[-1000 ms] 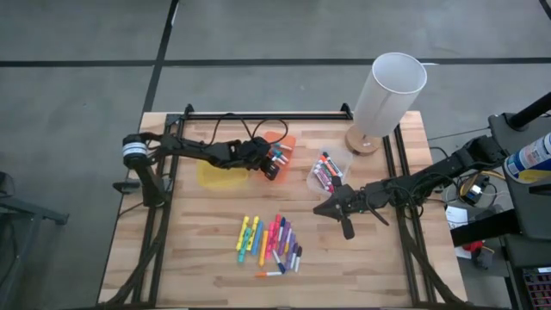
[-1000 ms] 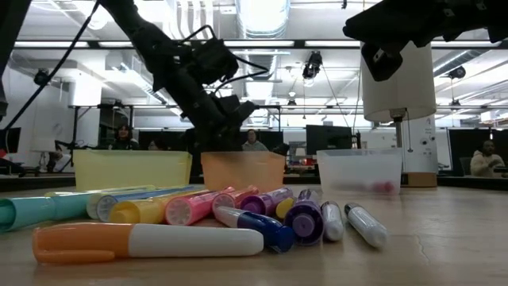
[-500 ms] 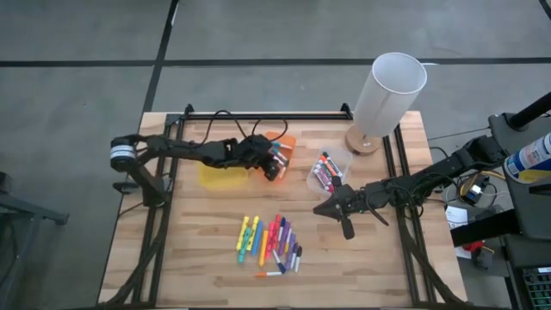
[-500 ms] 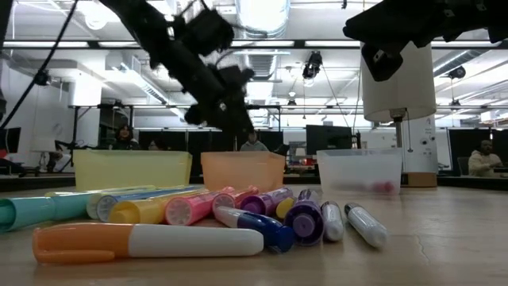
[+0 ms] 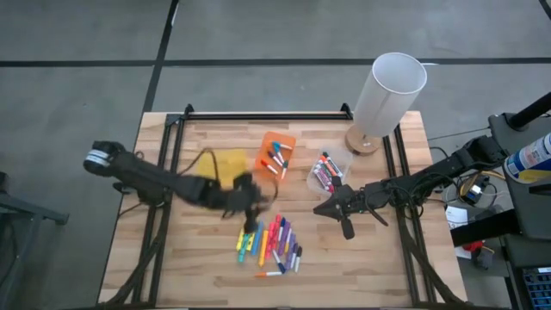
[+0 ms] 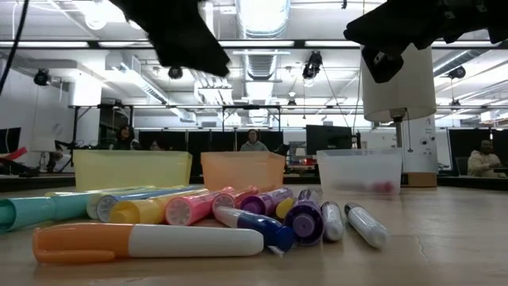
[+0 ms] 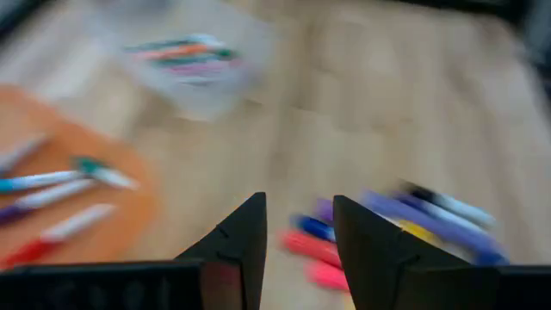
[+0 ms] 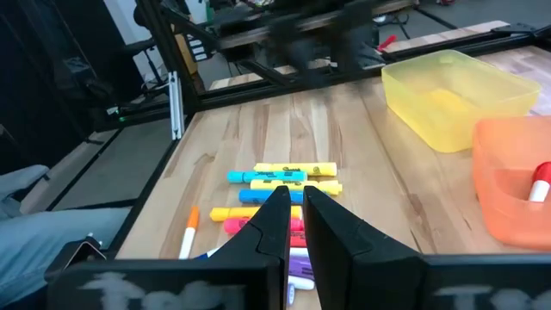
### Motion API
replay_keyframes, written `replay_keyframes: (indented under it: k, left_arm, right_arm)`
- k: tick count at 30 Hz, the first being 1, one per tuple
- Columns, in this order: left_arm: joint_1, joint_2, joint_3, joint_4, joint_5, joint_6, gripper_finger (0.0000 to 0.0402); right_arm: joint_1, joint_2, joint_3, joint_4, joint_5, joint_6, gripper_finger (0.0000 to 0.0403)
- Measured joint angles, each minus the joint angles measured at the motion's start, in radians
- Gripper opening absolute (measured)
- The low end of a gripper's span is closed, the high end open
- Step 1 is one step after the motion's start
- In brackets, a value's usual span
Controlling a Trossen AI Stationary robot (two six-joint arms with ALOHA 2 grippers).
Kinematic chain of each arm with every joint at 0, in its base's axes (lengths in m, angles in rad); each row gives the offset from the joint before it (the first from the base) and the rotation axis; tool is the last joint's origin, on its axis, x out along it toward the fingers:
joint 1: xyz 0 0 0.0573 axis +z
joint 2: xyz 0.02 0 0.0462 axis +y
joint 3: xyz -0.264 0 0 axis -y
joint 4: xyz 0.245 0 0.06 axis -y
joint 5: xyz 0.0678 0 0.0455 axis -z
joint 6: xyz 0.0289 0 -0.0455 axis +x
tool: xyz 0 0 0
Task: Pick & Place Markers
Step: Put the orange pen into the orange bin
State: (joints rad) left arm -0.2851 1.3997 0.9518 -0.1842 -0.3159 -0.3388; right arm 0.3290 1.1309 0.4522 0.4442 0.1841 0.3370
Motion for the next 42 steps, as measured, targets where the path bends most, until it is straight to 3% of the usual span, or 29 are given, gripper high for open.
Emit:
replay_keyframes:
  k: [6,12,22,30,42]
  left_arm:
    - [-0.236,0.044,-0.005,0.012,-0.139,-0.058,0.0128]
    - [-0.344,0.121,0.01,0.064,-0.169,-0.068,0.0128]
    - [-0.366,0.308,0.114,0.062,-0.168,-0.151,0.0128]
    - [-0.382,0.483,0.258,0.05,-0.101,-0.18,0.0128]
    - [-0.393,0.606,0.335,-0.013,-0.044,-0.231,0.0128]
  right_arm:
    - [0.0,0.0,0.0,-0.004,0.0,0.0,0.0031]
    - [0.0,0.001,0.0,-0.005,0.0,0.0,0.0031]
    - [0.0,0.001,0.0,-0.009,0.0,0.0,0.0031]
    - [0.0,0.001,0.0,-0.026,0.0,0.0,0.0031]
    - [0.0,0.001,0.0,-0.023,0.0,0.003,0.0031]
